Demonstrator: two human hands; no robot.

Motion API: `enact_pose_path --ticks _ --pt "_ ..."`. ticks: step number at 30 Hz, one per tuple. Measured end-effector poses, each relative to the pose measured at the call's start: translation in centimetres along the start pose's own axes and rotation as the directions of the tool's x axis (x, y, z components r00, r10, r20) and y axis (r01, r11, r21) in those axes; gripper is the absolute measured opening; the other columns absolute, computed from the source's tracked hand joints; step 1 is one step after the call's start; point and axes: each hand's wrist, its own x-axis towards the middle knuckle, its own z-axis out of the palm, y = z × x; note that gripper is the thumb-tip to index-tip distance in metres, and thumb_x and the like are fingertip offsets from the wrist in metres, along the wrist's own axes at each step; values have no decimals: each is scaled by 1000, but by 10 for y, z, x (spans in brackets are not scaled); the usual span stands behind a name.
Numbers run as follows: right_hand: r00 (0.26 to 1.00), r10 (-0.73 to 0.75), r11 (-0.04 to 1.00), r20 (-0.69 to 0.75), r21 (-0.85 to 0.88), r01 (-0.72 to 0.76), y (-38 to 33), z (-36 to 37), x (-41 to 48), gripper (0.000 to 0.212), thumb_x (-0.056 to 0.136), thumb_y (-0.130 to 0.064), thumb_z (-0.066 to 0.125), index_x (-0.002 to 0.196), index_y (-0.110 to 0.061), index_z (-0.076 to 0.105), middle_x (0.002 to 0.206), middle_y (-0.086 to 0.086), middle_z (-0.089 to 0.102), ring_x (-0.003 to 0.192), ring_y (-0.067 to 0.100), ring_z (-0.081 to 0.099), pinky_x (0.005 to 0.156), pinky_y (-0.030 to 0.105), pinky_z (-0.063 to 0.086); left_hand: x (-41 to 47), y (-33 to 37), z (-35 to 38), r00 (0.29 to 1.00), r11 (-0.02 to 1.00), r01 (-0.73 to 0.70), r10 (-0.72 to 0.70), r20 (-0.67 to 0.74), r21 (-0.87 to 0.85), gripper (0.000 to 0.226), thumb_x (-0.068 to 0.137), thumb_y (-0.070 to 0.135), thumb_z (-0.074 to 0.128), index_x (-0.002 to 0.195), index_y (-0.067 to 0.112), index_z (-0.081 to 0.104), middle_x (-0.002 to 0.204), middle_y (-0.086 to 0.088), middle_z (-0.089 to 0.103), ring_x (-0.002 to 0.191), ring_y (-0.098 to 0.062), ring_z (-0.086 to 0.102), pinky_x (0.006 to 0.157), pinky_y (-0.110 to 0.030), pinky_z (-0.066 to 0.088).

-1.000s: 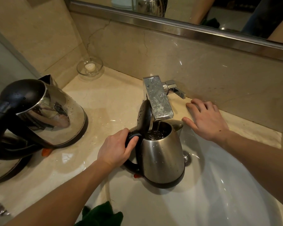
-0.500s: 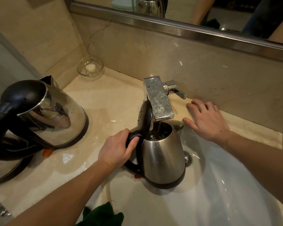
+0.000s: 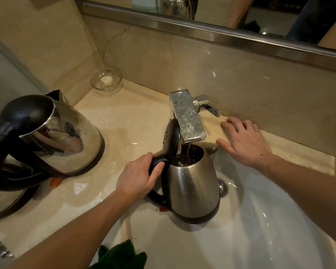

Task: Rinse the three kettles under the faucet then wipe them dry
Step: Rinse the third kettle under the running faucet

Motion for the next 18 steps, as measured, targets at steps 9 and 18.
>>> enact_pose_path --ticks 9,18 --pt "1000 1 1000 -14 8 -1 1 2 0 64 93 -66 21 133 -22 43 140 5 41 109 34 45 95 47 39 0 1 0 1000 1000 -1 1 6 -2 55 88 60 25 103 16 55 83 3 60 69 -15 56 64 -31 50" --pt "1000 1 1000 -10 9 -1 0 1 0 64 93 -66 19 133 -22 43 141 6 42 111 34 45 95 47 39 -1 1 0 1000 1000 7 -6 15 -8 58 89 64 23 105 18 54 86 3 61 72 -13 56 66 -28 50"
